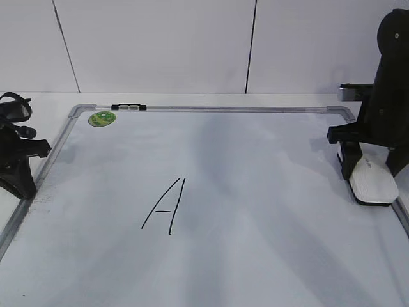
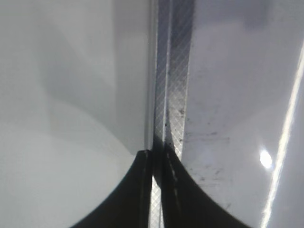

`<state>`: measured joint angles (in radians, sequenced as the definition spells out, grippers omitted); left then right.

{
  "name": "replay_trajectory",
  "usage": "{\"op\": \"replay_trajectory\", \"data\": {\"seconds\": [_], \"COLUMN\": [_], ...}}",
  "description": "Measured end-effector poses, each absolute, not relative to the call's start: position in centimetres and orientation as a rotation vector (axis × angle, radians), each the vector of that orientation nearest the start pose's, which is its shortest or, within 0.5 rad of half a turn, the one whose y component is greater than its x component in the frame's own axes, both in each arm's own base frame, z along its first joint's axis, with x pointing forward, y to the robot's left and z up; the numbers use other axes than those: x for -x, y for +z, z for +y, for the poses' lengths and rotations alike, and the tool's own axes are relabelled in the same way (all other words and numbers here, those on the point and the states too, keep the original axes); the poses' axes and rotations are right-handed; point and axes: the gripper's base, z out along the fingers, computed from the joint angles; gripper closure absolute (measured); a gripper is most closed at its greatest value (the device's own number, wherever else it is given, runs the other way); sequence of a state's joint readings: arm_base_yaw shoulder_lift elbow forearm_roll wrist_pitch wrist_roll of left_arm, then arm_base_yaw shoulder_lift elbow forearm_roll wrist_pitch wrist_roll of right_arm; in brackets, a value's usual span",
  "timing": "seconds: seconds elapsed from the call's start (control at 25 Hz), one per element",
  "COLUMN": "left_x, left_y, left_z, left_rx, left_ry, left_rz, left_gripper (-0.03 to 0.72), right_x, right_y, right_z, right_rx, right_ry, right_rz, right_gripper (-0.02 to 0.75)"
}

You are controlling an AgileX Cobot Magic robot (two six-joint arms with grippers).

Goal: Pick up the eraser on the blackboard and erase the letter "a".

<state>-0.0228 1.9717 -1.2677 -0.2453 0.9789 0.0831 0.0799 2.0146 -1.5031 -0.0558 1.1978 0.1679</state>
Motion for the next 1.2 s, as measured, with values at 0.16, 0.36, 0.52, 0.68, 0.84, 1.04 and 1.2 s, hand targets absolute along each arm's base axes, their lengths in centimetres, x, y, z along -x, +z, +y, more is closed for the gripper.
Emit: {"op": "replay_trajectory", "data": {"seconds": [0.16, 0.36, 0.52, 0.68, 0.84, 1.04, 1.2], "left_x": [-36.2, -36.2, -36.2, -36.2, -36.2, -36.2, -36.2], "left_y": [15.2, 15.2, 15.2, 15.2, 15.2, 15.2, 15.2], "left_z": [-2.7, -2.7, -2.7, -2.7, -2.7, -2.7, -2.7], "left_rx": [0.055, 0.055, 0.055, 0.055, 0.055, 0.055, 0.055], "left_ry": [-0.321, -0.321, -0.320, -0.320, -0.320, -0.320, -0.320], "left_rz": [3.142, 3.142, 3.141, 3.139, 3.139, 3.139, 3.139], "left_gripper": [0.673, 0.673, 0.673, 0.673, 0.673, 0.673, 0.673], "right_x": [-38.8, -38.8, -38.8, -38.8, -38.8, -38.8, -39.5], "right_y": [18.8, 18.8, 18.8, 18.8, 18.8, 18.9, 19.9], "right_z": [2.4, 2.3, 2.3, 2.3, 2.3, 2.5, 2.6], "right_rx": [-0.085, -0.068, -0.021, -0.007, -0.006, -0.017, -0.023], "right_ry": [-0.138, -0.148, -0.148, -0.145, -0.143, -0.118, -0.103], "right_rz": [3.178, 3.180, 3.183, 3.186, 3.190, 3.188, 3.155], "right_gripper": [0.180, 0.176, 0.132, 0.083, 0.081, 0.083, 0.091]}}
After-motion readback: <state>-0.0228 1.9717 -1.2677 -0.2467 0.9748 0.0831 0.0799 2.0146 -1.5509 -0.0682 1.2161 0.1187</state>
